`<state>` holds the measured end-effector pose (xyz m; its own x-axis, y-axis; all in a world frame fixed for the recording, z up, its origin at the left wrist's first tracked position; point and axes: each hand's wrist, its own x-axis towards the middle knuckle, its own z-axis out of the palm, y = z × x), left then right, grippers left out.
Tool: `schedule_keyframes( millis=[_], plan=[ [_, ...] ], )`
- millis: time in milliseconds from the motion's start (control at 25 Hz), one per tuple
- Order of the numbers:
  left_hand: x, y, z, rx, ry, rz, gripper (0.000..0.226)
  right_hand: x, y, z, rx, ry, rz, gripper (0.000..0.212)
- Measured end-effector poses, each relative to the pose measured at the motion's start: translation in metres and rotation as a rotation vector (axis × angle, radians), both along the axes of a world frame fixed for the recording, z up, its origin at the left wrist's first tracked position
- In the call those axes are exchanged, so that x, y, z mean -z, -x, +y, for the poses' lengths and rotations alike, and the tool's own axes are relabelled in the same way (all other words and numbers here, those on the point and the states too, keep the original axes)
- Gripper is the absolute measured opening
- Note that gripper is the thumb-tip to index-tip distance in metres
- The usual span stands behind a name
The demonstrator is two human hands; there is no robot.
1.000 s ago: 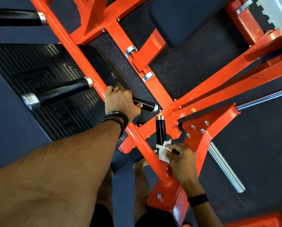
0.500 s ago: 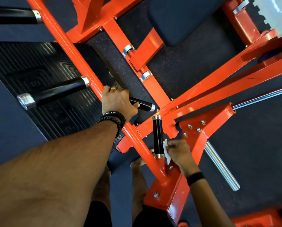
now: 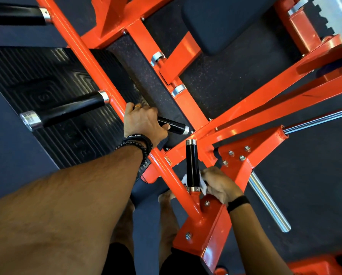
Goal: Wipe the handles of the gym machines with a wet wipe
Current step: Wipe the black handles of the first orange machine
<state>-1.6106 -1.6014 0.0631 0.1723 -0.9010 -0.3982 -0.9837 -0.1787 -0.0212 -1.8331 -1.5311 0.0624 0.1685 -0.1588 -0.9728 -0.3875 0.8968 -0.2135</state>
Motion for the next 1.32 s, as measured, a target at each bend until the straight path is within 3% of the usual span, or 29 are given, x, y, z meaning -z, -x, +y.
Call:
schedule_keyframes(
  millis=[80,160,240,360,480,600,680,920,1000,1120,1200,1320],
  plan=[
    [0.0,0.0,0.001,0.0,0.001,-0.002,0.047,0.022,-0.01,-0.023,0.306,-0.067,-0.026,0.042],
    [0.0,0.0,0.001,0.006,-0.003,-0.012,0.048,0.037,-0.027,-0.044,0.534,-0.11,-0.012,0.06],
    [0.0,0.0,0.001,0.007,-0.005,-0.017,0.047,0.045,-0.028,-0.042,0.485,-0.059,0.009,0.078],
    [0.001,-0.001,-0.001,0.001,-0.008,-0.02,0.045,0.023,-0.017,-0.011,0.235,-0.098,-0.038,0.079],
    [0.001,0.0,0.0,0.004,-0.008,-0.022,0.046,0.02,-0.014,-0.004,0.299,-0.208,-0.052,0.083],
    [0.001,0.0,0.0,0.003,-0.009,-0.019,0.046,0.042,-0.028,-0.037,0.454,-0.175,-0.079,0.102],
    [0.001,0.0,0.001,-0.001,-0.009,-0.018,0.045,0.051,-0.035,-0.048,0.545,-0.146,-0.093,0.103],
    [0.002,0.0,0.0,-0.002,-0.004,-0.021,0.045,0.017,-0.007,0.001,0.293,-0.166,-0.09,0.094],
    [0.001,0.001,0.001,-0.001,-0.004,-0.024,0.045,0.018,-0.006,0.001,0.357,-0.087,-0.043,0.091],
    [0.0,0.001,0.001,-0.002,0.0,-0.021,0.045,0.021,-0.022,-0.021,0.423,0.269,0.093,0.042],
    [0.0,0.001,0.0,0.001,-0.001,-0.02,0.046,0.012,-0.03,-0.017,0.269,0.554,0.125,0.027],
    [0.002,0.0,0.001,0.005,0.0,-0.013,0.049,-0.017,-0.021,0.035,-0.138,0.803,0.237,0.032]
  ],
)
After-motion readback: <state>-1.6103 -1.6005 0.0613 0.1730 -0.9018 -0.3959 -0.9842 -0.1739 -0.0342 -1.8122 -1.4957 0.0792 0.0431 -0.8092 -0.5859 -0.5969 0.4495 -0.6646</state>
